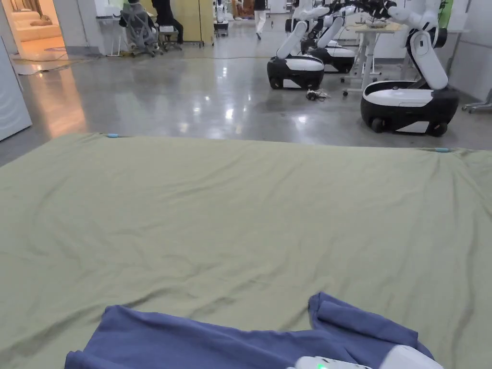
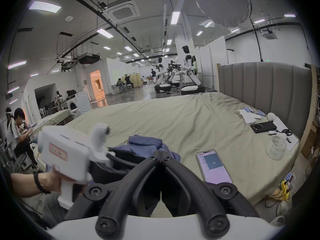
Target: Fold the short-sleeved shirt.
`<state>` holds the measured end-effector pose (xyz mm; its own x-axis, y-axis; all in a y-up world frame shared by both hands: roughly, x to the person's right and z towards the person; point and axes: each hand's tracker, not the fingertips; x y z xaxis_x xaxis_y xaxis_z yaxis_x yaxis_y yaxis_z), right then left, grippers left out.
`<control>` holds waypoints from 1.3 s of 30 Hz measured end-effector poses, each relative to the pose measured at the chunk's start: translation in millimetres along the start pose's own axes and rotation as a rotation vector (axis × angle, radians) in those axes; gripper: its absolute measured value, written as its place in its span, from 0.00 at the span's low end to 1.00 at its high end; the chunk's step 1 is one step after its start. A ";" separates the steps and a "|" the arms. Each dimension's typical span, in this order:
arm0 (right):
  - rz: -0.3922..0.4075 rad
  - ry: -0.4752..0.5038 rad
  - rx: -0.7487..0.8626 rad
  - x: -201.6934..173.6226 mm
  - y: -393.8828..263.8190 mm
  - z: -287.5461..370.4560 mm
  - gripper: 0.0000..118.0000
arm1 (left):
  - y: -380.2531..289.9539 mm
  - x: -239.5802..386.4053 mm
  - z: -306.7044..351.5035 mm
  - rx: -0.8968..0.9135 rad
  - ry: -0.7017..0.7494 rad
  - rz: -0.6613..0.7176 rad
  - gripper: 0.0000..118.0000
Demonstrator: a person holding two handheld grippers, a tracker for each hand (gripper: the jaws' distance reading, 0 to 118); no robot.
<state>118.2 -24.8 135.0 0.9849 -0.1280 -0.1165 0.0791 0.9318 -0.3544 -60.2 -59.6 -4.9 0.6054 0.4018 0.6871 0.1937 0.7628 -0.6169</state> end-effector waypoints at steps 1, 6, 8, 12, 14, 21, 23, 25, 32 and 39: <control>0.013 0.003 0.001 2.2 0.0 1.9 0.00 | 0.6 -3.1 23.2 0.045 0.053 -0.023 0.67; 0.016 0.055 0.013 -1.0 7.6 -4.3 0.00 | -12.0 -25.1 152.8 0.234 0.386 -0.121 0.67; -0.002 0.074 0.023 -4.5 9.1 -8.7 0.00 | -21.7 -25.2 202.8 0.333 0.541 -0.133 0.67; 0.014 0.075 0.049 -17.9 10.0 -12.4 0.00 | -47.1 -18.7 275.7 0.457 0.901 -0.147 0.65; 0.053 0.071 0.056 -28.6 11.1 -10.1 0.00 | -62.1 -11.1 301.5 0.512 0.955 -0.152 0.49; 0.165 0.090 0.112 -50.1 13.2 9.9 0.00 | -99.9 10.0 331.2 0.532 1.051 -0.144 0.03; 0.156 0.087 0.115 -49.3 12.6 11.2 0.00 | -110.3 12.4 338.0 0.568 1.038 -0.080 0.03; 0.135 0.084 0.112 -46.3 12.4 10.2 0.00 | -114.5 11.9 343.2 0.590 1.020 -0.033 0.03; 0.082 0.087 0.111 -39.8 12.7 13.0 0.00 | -110.1 3.4 351.3 0.603 1.005 0.015 0.02; 0.095 0.080 0.101 -38.0 11.5 12.4 0.00 | -98.0 -25.4 345.3 0.525 0.953 0.104 0.03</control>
<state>83.6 -5.1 146.8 0.9737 -0.0603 -0.2197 0.0051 0.9699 -0.2435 -361.2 30.3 170.6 0.9927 0.0920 -0.0777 -0.1092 0.9598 -0.2585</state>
